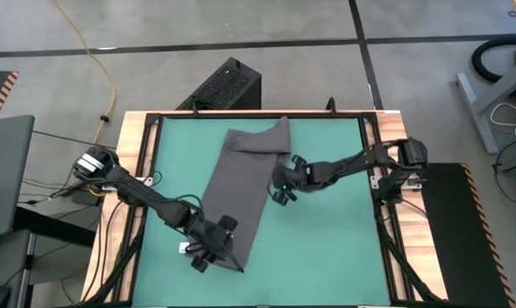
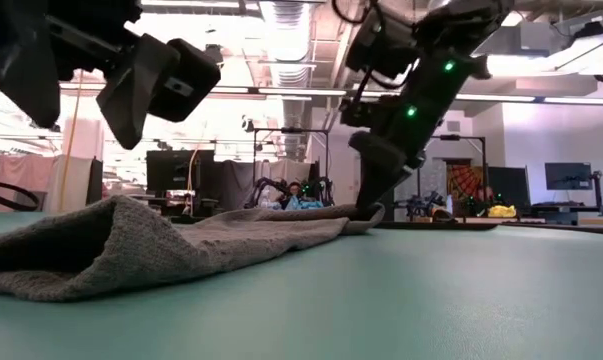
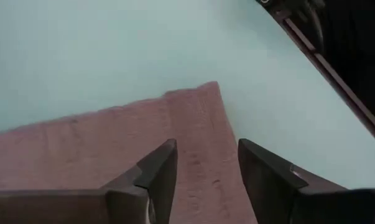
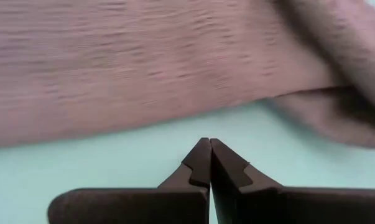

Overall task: Roll towel
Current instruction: Fold the gray towel

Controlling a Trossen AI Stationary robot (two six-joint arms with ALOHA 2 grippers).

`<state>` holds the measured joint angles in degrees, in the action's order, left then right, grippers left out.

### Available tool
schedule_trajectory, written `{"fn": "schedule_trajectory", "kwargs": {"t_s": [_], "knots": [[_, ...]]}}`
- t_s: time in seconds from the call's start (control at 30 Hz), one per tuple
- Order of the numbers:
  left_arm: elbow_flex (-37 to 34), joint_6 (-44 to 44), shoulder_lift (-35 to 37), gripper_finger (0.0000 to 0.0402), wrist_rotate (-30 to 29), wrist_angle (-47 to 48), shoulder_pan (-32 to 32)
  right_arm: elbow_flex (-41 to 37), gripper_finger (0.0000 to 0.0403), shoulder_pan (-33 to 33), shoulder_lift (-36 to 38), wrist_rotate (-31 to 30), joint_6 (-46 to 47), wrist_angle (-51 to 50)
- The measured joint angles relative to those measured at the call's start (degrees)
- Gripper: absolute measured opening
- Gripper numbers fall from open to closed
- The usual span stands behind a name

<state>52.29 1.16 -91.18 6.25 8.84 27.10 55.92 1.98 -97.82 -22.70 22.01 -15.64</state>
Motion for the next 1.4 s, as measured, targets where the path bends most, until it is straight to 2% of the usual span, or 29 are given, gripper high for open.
{"fn": "schedule_trajectory", "kwargs": {"t_s": [0.17, 0.47, 0.57, 0.8, 0.93, 1.1, 1.4], "knots": [[0.0, -3.2, 0.0, 0.0143, -1.7, -2.0, 2.5, 0.0, 0.0024, 6.4, 0.0, -2.3, 5.0, -0.1], [0.0, -11.0, -0.9, 0.0135, -14.0, -4.8, 10.4, 0.0, 0.0024, 18.1, 0.0, -9.9, 15.3, 0.0], [0.0, -12.7, -2.7, 0.0135, -17.9, -9.2, 12.9, 0.0, 0.0024, 21.2, 0.0, -10.1, 18.7, 0.1], [0.3, -12.2, -5.5, 0.0135, -28.1, -12.1, 17.1, 0.0, 0.0024, 29.4, 0.0, -10.8, 24.8, 0.2], [0.6, -13.7, -9.6, 0.0135, -28.3, -14.2, 16.8, 0.0, 0.0020, 34.0, 0.0, -13.3, 28.6, -0.1], [2.4, -11.5, -12.1, 0.0135, -33.7, -14.6, 16.6, 0.0, 0.0021, 38.0, 0.0, -16.5, 30.5, -0.1], [3.0, -14.4, -12.1, 0.0135, -33.5, -11.6, 16.6, 0.0, 0.0021, 38.4, 0.0, -16.5, 30.3, 0.5]]}}
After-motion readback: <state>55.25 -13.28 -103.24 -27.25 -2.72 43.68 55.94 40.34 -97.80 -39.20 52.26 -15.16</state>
